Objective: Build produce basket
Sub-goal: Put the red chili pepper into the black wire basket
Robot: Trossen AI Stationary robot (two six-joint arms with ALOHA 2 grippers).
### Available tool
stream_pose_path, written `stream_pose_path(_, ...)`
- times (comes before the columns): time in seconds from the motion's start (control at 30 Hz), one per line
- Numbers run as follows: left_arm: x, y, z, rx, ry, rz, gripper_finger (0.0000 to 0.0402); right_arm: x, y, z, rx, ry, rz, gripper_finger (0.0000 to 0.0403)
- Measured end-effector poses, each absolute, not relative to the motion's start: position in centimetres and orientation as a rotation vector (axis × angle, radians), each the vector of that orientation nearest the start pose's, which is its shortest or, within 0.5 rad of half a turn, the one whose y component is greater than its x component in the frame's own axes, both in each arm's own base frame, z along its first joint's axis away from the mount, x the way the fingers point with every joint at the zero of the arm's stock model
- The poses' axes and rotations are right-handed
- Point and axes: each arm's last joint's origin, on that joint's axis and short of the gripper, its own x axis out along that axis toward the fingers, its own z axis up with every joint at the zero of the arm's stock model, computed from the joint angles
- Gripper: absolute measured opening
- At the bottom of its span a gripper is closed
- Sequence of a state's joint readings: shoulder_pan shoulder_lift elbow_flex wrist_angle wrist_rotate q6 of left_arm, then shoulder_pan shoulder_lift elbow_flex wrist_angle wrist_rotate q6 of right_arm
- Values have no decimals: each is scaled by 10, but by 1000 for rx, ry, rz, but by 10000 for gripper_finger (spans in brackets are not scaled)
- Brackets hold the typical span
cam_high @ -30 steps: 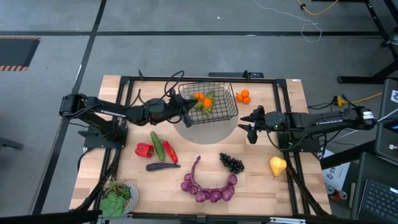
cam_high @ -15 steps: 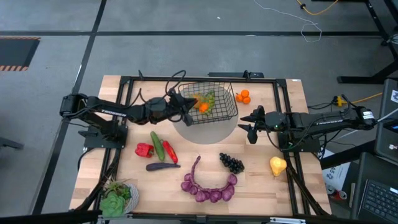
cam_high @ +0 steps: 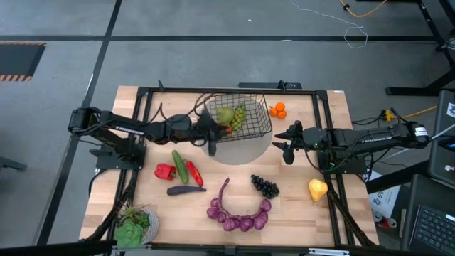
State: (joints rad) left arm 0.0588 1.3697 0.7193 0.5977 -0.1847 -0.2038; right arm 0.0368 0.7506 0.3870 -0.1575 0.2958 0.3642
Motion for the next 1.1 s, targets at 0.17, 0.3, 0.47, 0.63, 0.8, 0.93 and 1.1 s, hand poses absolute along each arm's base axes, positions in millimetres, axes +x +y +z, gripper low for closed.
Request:
stream_pose_path(0.17, 301, 11, 234, -217, 166, 222, 83, 160, -4, 205, 258, 452, -376, 181)
stream_pose_path(0.3, 307, 10, 216, -180, 253, 225, 83, 160, -4, 205, 259, 452, -377, 181)
stream_pose_path(0.47, 306, 16, 205, -181, 332, 273, 83, 160, -4, 205, 258, 452, -377, 181)
stream_pose_path(0.63, 304, 22, 200, -240, 377, 326, 83, 160, -4, 205, 257, 452, -376, 181)
stream_pose_path(0.8, 303, 22, 200, -234, 382, 345, 83, 160, -4, 205, 257, 452, -376, 181)
stream_pose_path(0.93, 303, 21, 199, -224, 381, 367, 83, 160, -4, 205, 257, 452, -376, 181)
stream_pose_path(1.1, 303, 21, 199, -222, 382, 373, 83, 160, -4, 205, 257, 452, -376, 181)
